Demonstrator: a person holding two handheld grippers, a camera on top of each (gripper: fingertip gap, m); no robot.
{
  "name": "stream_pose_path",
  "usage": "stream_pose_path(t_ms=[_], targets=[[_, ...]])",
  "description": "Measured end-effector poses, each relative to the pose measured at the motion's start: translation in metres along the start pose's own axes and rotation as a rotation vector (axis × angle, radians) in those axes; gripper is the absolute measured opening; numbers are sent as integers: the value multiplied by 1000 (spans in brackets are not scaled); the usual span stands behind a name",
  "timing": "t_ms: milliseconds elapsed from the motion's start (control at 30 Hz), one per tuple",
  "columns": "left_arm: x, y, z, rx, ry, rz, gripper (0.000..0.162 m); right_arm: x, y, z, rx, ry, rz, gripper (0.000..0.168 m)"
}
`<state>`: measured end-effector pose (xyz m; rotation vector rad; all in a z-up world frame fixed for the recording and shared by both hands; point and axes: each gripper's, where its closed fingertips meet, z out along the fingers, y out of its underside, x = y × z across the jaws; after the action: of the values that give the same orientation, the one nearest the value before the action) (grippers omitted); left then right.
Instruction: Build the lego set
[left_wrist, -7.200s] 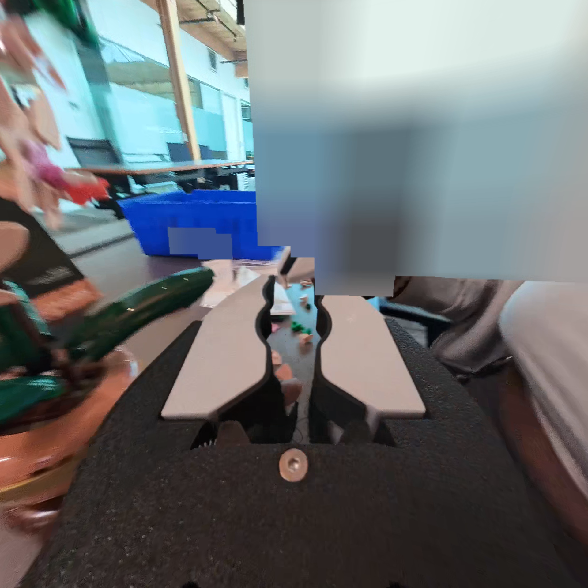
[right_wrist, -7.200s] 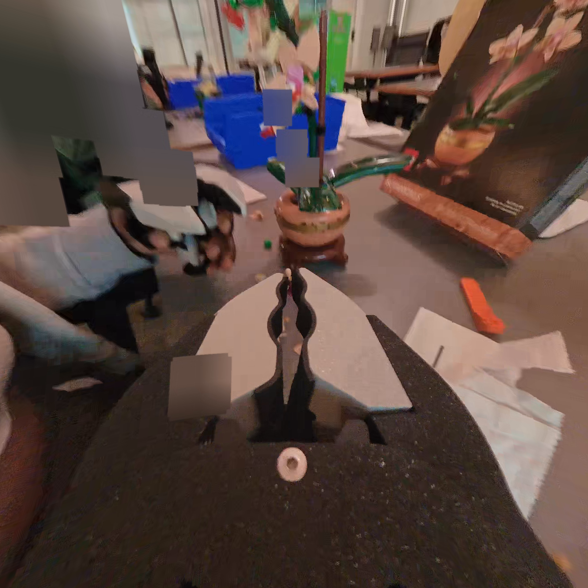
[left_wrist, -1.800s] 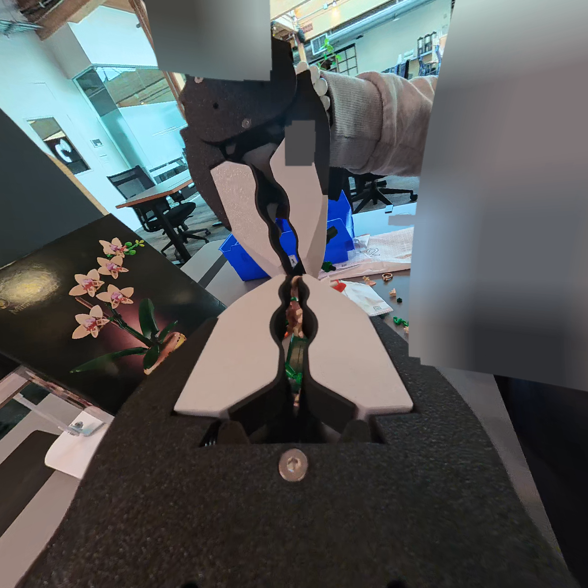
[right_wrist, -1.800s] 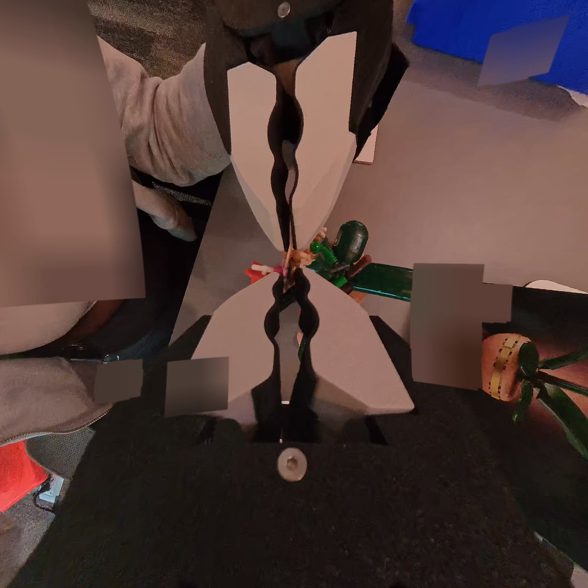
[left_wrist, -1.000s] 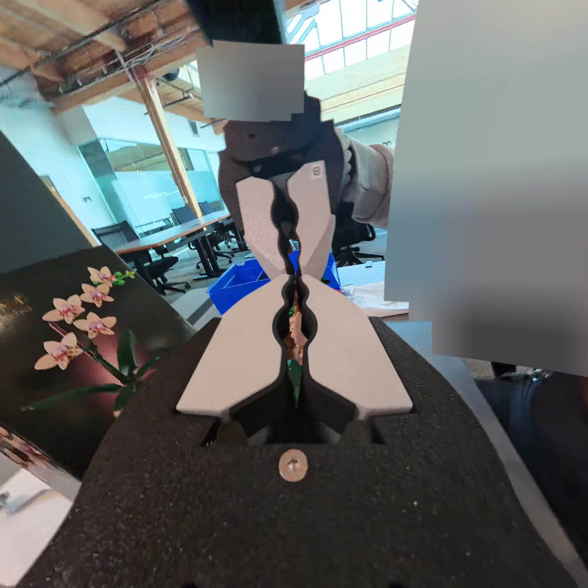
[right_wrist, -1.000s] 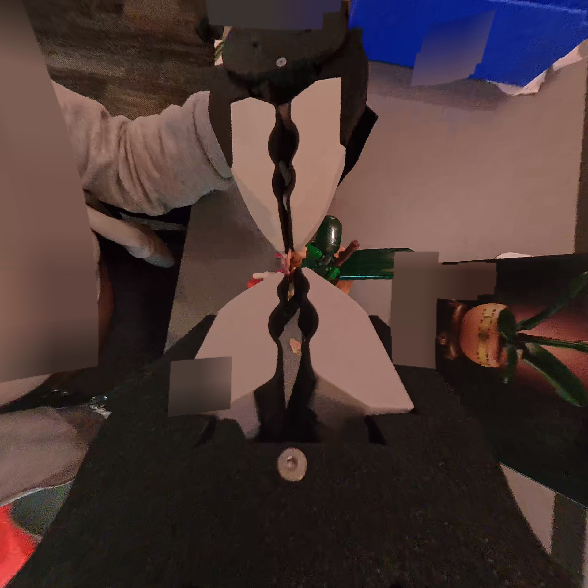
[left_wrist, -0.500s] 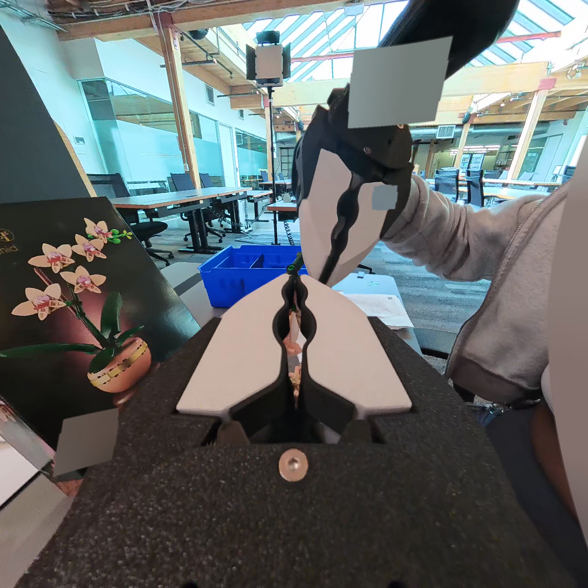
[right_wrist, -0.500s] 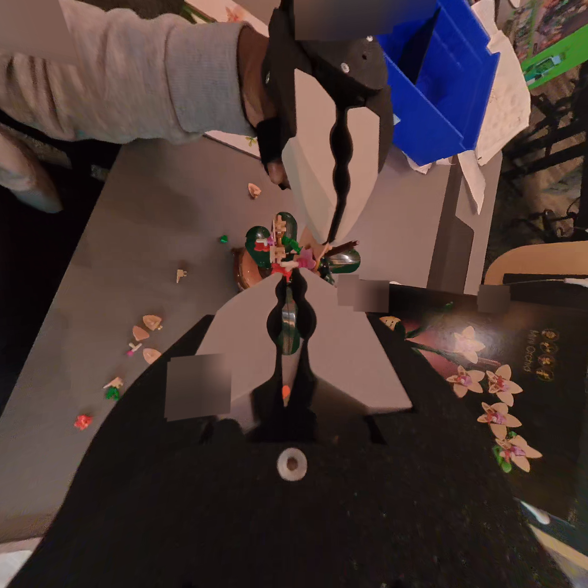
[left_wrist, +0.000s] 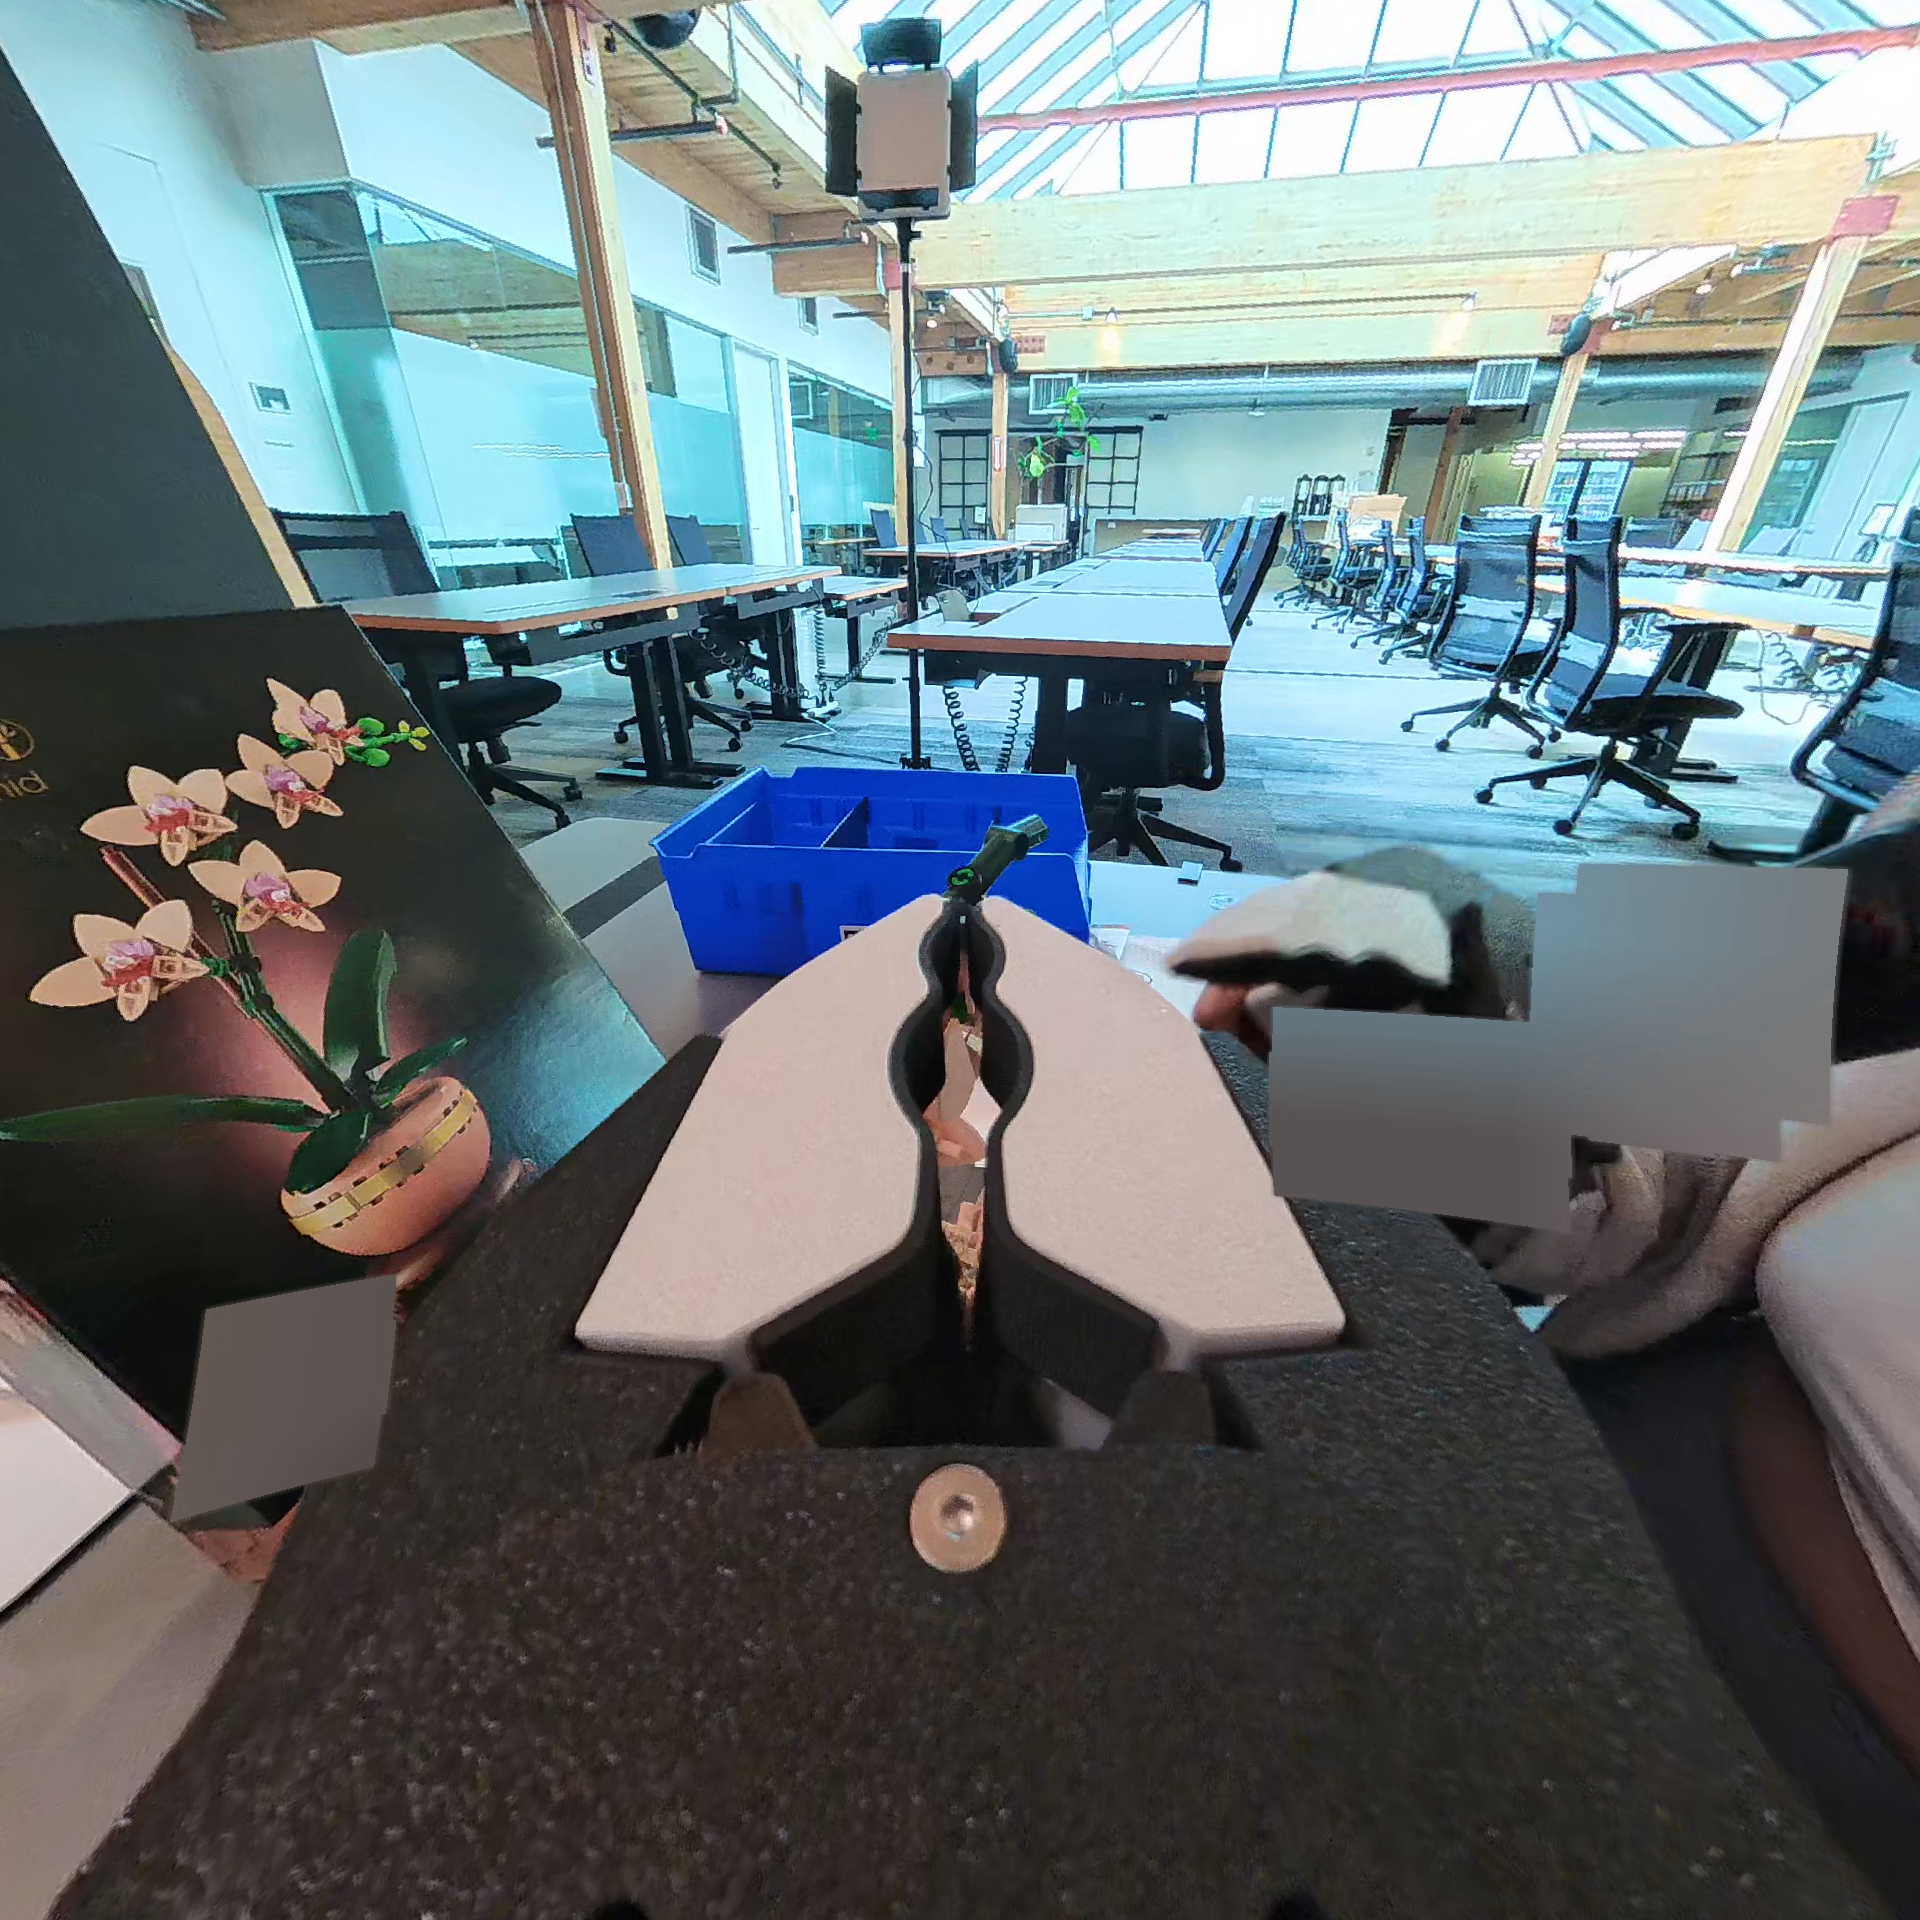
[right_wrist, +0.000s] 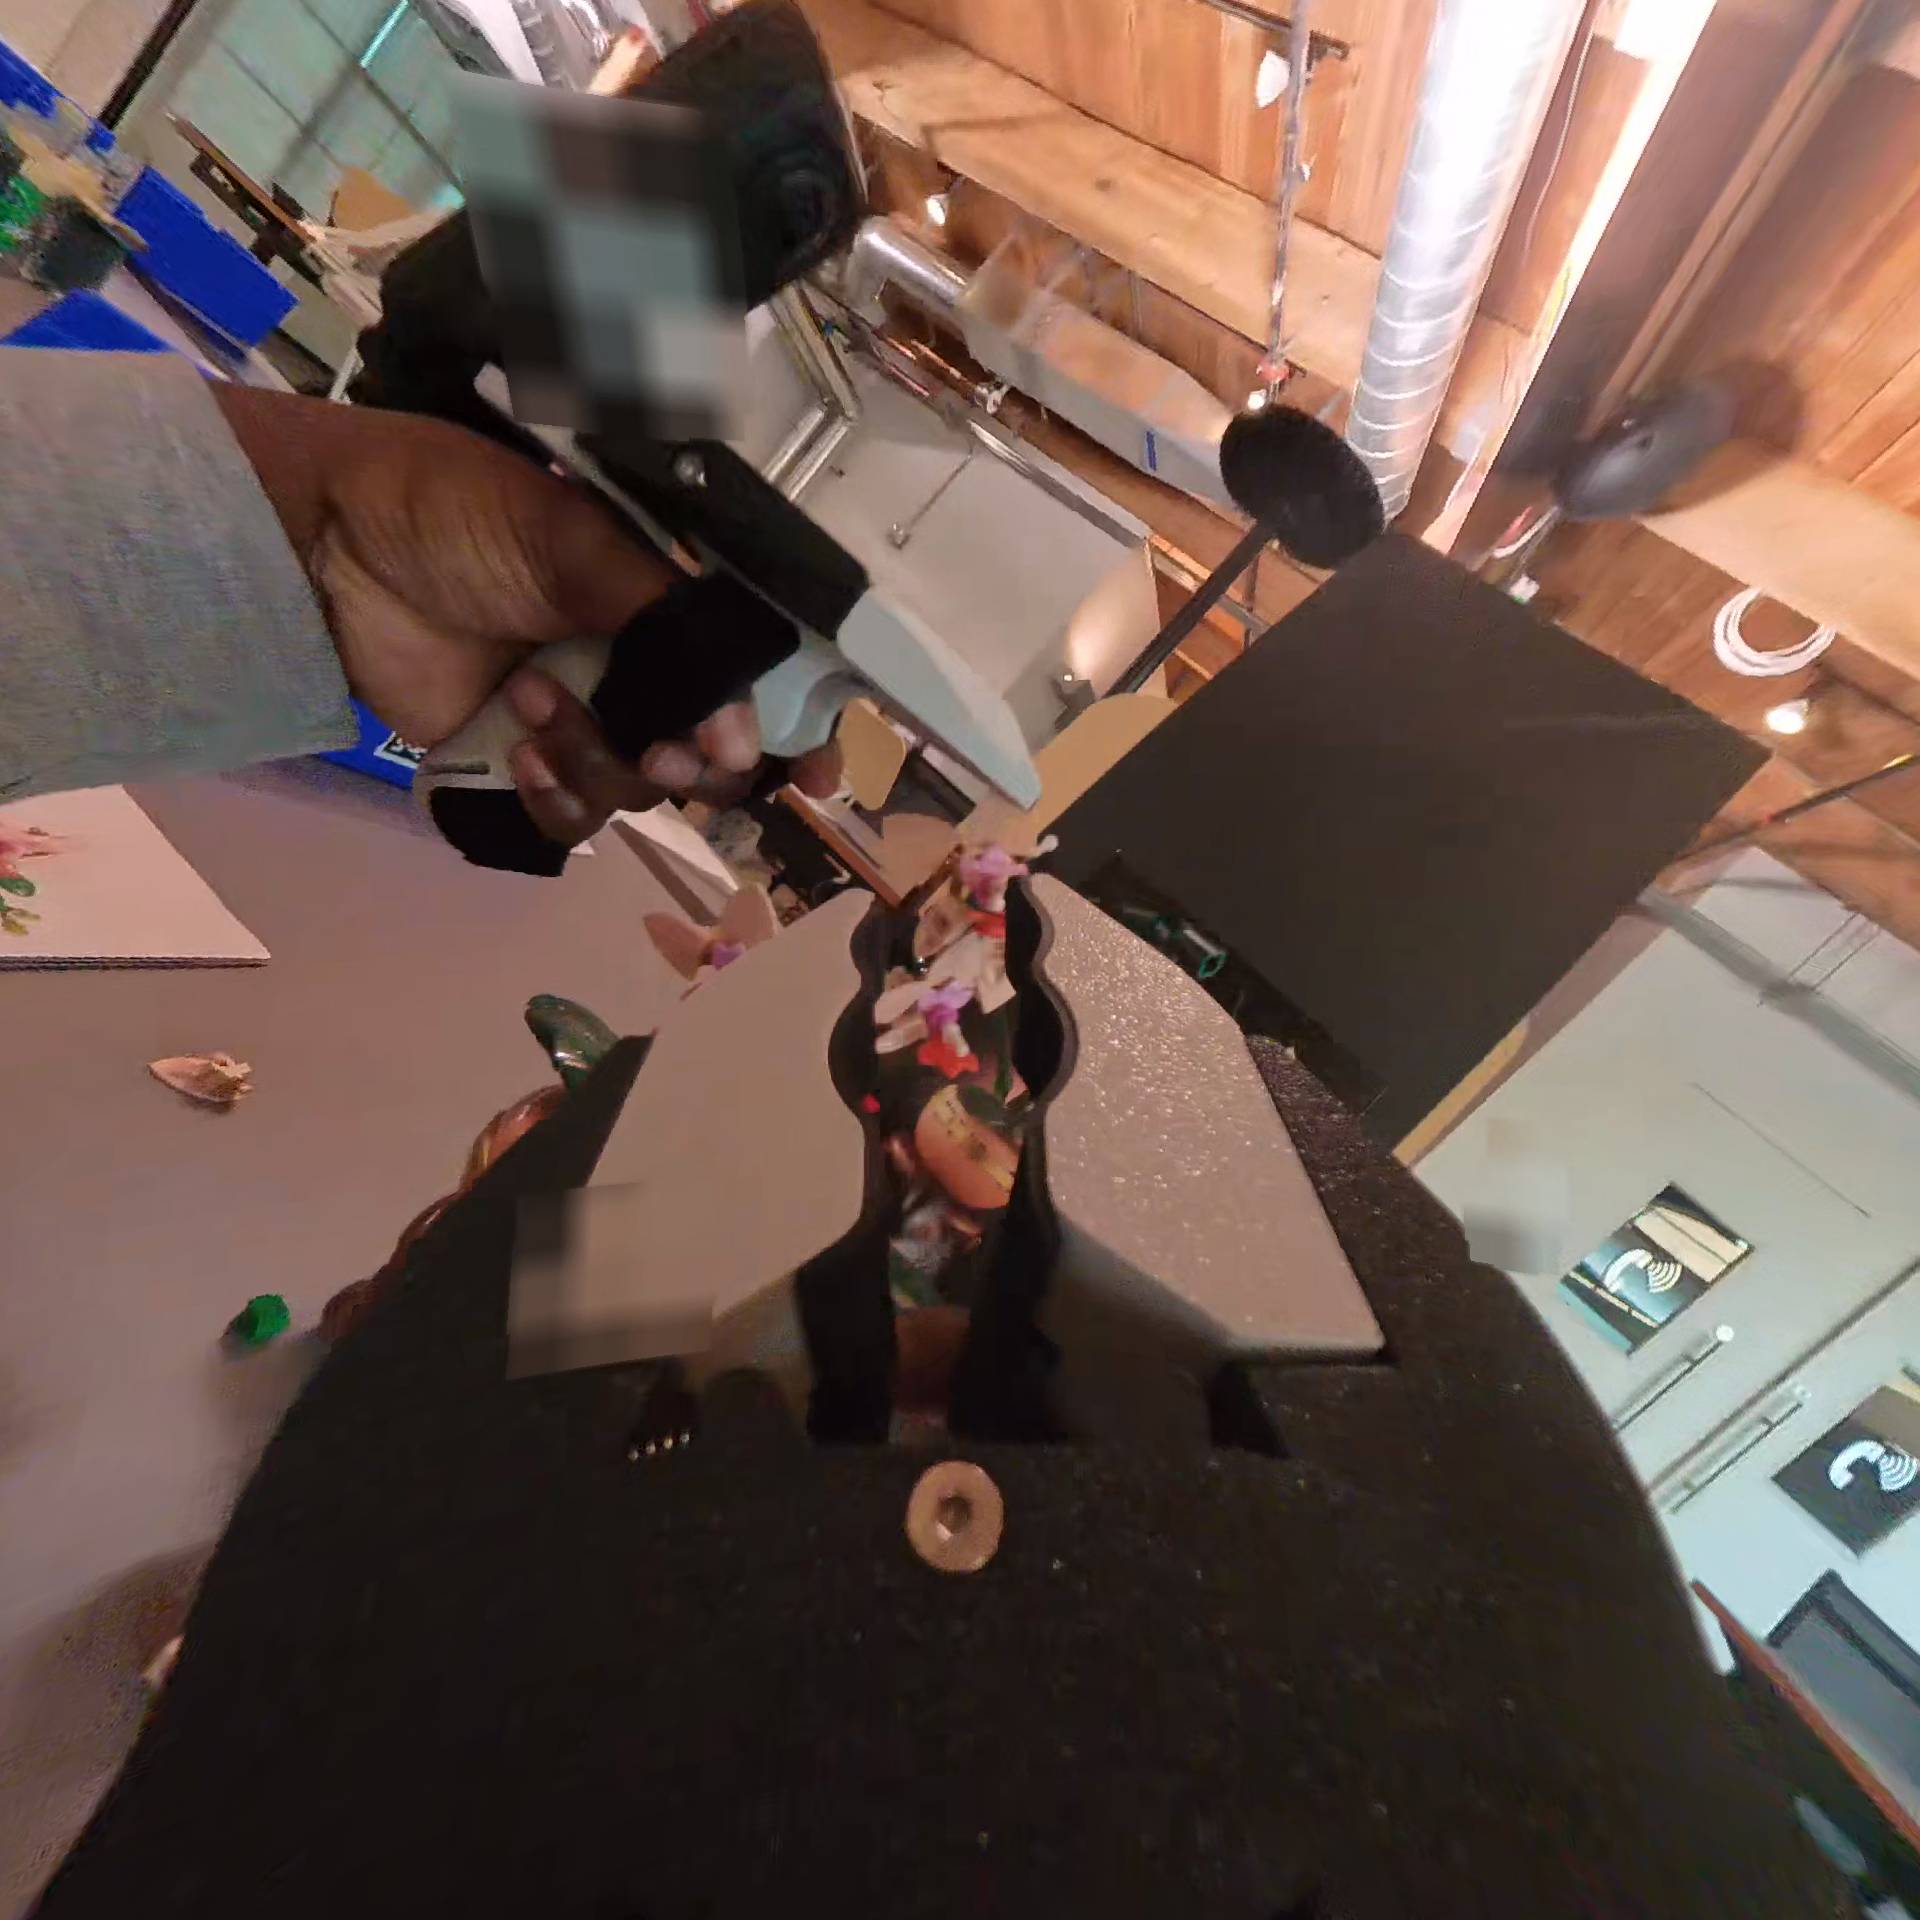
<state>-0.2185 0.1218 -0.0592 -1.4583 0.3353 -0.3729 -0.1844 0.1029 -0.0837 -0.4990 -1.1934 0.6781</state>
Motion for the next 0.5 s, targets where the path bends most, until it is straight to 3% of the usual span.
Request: stream_pose_path(t_ms=[100,500], targets=[[0,0,0,-4,-3,3,0,2,17,15,-76,34,11,26],[1,-1,-2,-10,-5,12,0,7,20,28,-118,39,-20,17]])
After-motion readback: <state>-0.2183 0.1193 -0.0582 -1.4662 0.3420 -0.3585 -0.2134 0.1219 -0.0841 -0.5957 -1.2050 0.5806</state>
